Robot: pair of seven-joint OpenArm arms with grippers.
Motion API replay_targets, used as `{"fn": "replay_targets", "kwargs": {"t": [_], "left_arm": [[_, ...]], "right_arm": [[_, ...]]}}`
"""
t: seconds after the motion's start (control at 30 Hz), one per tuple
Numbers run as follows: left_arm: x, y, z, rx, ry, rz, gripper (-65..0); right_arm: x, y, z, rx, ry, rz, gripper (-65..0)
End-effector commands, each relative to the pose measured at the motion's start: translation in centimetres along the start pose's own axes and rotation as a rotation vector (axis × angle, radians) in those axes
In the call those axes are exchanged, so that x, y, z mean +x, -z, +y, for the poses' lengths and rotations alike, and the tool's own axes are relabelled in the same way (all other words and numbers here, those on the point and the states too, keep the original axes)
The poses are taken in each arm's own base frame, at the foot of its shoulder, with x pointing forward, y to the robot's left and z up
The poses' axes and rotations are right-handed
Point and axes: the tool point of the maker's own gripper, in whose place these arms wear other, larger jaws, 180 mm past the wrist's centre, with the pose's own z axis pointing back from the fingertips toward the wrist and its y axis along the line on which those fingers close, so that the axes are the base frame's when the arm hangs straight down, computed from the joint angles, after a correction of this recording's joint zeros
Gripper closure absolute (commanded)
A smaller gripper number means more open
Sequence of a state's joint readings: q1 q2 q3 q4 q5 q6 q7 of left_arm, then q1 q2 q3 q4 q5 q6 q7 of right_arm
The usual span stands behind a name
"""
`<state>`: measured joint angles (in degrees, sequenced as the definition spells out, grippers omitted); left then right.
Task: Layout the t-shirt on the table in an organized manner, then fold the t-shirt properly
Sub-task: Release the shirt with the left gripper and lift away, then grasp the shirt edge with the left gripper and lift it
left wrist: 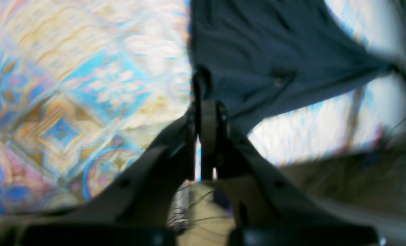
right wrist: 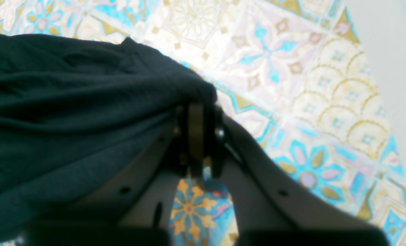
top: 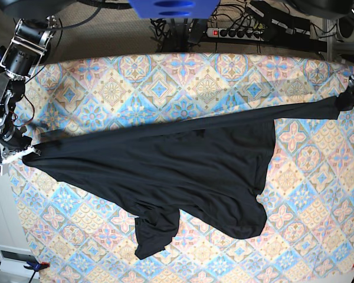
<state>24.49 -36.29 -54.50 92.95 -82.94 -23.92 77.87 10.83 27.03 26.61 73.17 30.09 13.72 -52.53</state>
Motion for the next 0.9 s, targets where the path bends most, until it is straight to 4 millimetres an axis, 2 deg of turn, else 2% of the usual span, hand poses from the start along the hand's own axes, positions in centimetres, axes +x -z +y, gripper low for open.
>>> {"fn": "replay_targets", "kwargs": {"t": [0.0, 0.1, 0.13, 0.27, 0.4, 0.5, 0.63, 0.73, 0.77, 0.8, 0.87], "left_arm": [[1.7, 0.0, -0.5, -0.034, 0.012, -0.041, 0.0], [1.2, 1.5, 0.0, -0.058, -0.038, -0.033, 0.0], [0.5, 2.2, 0.3, -0.037, -0.031, -0.003, 0.0], [-2.6, 5.1, 0.8, 0.010, -0.013, 0.100, 0.0], [-7.5, 8.1, 0.4, 0.028, 0.028, 0.281, -0.7], [-9.5, 8.9, 0.5, 0.051, 0.057, 0.362, -7.9], [-9.0, 8.2, 2.0, 0.111, 0.061, 0.349, -18.3], [-8.2, 7.8, 2.3, 0.128, 0.085, 0.345, -25.0], [-7.5, 7.8, 2.2, 0.131, 0.105, 0.334, -26.4], [-6.5, 8.1, 1.4, 0.121, 0.145, 0.308, -27.2], [-5.9, 9.2, -0.6, 0.093, 0.244, 0.295, -27.2]], "right_arm": [[2.7, -0.8, -0.5, -0.012, -0.014, -0.070, -0.1], [2.6, -0.8, -0.5, -0.013, -0.015, -0.070, -0.1], [2.6, -0.8, -0.5, -0.011, -0.015, -0.071, -0.1], [1.9, -0.4, 0.4, 0.008, 0.000, -0.061, -0.1], [1.5, -0.1, 1.0, 0.019, 0.007, -0.055, -0.1], [1.5, -0.1, 1.0, 0.019, 0.007, -0.055, -0.1], [1.5, -0.1, 0.9, 0.019, 0.007, -0.054, -0.1], [1.5, -0.1, 0.9, 0.019, 0.007, -0.054, -0.1], [1.5, -0.1, 0.9, 0.019, 0.007, -0.054, -0.1], [1.4, -0.1, 1.0, 0.019, 0.006, -0.053, -0.1], [1.5, -0.1, 1.0, 0.019, 0.006, -0.054, -0.1]]}}
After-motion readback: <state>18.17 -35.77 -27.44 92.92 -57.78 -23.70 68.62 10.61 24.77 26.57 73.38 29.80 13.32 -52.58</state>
